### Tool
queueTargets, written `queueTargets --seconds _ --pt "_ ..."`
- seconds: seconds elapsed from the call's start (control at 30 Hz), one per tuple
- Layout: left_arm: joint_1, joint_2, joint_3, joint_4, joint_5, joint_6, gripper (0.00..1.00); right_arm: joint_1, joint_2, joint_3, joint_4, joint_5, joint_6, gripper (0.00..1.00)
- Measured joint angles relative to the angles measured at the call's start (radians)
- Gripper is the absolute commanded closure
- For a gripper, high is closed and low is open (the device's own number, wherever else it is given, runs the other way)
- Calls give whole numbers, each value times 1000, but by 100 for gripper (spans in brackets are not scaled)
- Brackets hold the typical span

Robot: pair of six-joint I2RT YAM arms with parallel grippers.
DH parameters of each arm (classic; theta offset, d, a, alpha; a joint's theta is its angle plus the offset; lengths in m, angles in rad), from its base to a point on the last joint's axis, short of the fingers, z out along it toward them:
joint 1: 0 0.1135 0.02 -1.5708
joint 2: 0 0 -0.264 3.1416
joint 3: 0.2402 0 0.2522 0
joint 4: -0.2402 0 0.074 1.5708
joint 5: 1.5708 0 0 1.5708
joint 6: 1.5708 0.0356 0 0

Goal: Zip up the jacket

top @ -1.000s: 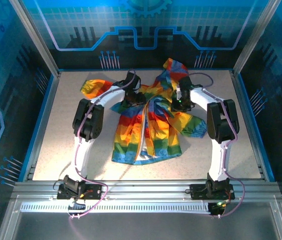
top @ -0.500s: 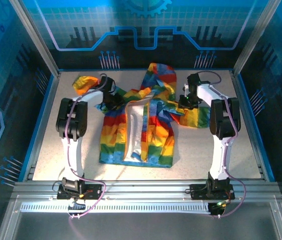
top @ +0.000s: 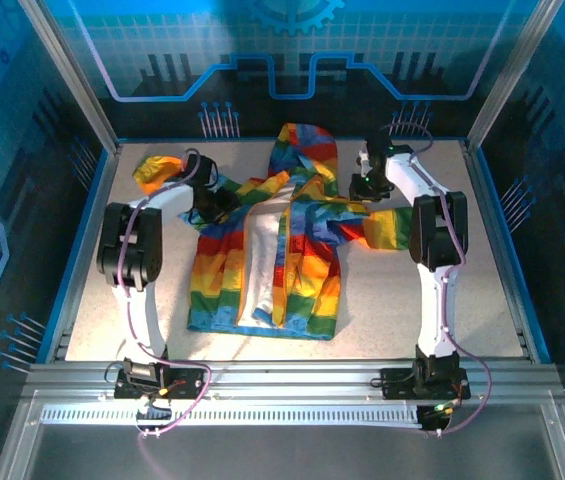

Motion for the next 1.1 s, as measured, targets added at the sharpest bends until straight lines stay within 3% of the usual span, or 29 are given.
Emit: queueTargets --seconds 0.27,0.43,0.5,0.67,0.73,0.87,1.0,1.1 --pt "22 -356 -70 -85 -27 98 53 95 -250 -107 -17 32 -5 67" --pt "15 -623 -298 -153 -62 121 57 249 -471 -322 65 43 19 68" --pt "-10 -718 -409 -199 -81 122 58 324 -521 -413 100 42 39 68" --pt "-117 -909 -630 -334 -95 102 74 498 -564 -630 190 41 122 70" --pt "-182 -974 -698 -368 -99 72 76 546 -564 -710 219 42 161 70" --pt "-350 -1025 -771 -373 -75 -25 66 597 -562 -801 238 52 211 71" --pt "-420 -996 -811 -361 -98 -120 49 613 -548 -839 261 73 235 71" --pt "-439 -971 -821 -353 -126 -159 49 612 -537 -857 275 91 240 71"
